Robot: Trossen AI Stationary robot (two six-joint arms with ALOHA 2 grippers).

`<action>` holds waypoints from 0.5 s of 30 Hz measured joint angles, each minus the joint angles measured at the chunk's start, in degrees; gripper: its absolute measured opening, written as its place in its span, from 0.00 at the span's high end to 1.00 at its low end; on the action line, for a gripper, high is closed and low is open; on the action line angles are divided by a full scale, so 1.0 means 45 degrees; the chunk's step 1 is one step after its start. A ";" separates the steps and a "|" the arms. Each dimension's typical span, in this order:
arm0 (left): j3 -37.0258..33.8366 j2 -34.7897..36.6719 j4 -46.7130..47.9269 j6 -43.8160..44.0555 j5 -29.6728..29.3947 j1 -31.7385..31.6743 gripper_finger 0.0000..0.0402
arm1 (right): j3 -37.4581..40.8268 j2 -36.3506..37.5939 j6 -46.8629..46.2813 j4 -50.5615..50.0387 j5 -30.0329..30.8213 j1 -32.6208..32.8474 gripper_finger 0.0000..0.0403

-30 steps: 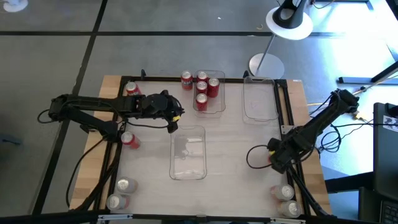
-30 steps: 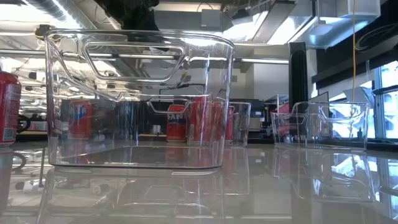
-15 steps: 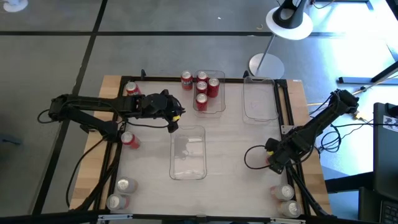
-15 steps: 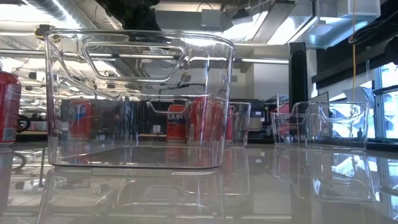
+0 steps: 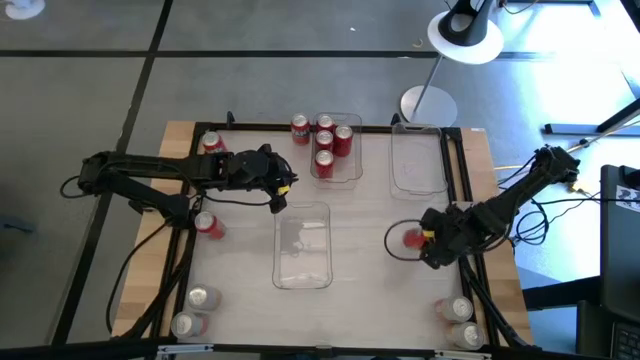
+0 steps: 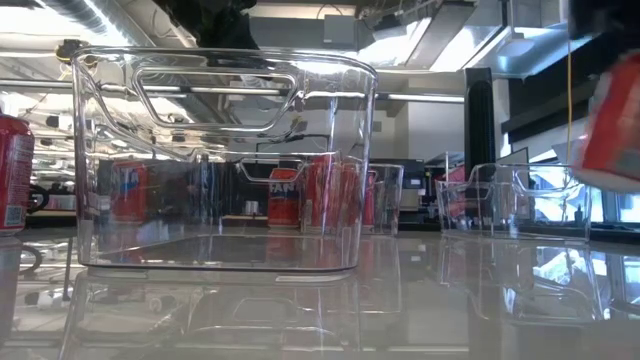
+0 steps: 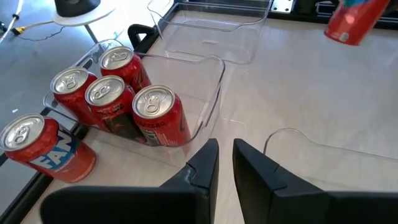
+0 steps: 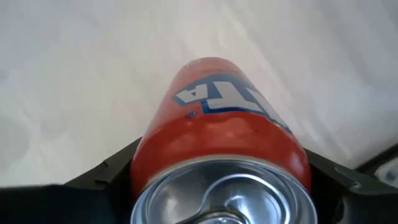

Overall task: Sort soda cans
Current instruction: Put the bottom right red soda can into the top right transparent bin

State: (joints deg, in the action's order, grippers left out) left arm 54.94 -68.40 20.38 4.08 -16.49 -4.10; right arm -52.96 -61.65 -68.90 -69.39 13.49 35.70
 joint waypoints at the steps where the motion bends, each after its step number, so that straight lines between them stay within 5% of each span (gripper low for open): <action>1: 0.0000 0.0000 0.0000 0.0000 -0.0004 0.0000 0.90 | -0.0223 0.0000 0.0299 -0.0046 0.0332 -0.0267 0.28; 8: 0.0000 0.0000 0.0005 -0.0039 0.0000 0.0000 0.90 | -0.2241 0.0000 0.2627 -0.0706 0.3064 -0.2738 0.28; 15: 0.0000 0.0000 0.0005 -0.0033 -0.0001 -0.0005 0.90 | -0.3467 0.0015 0.4880 -0.1308 0.3665 -0.6162 0.28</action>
State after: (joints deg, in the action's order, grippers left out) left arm 54.94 -68.40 20.40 3.93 -16.49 -4.12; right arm -68.56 -61.58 -46.94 -75.28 29.99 7.97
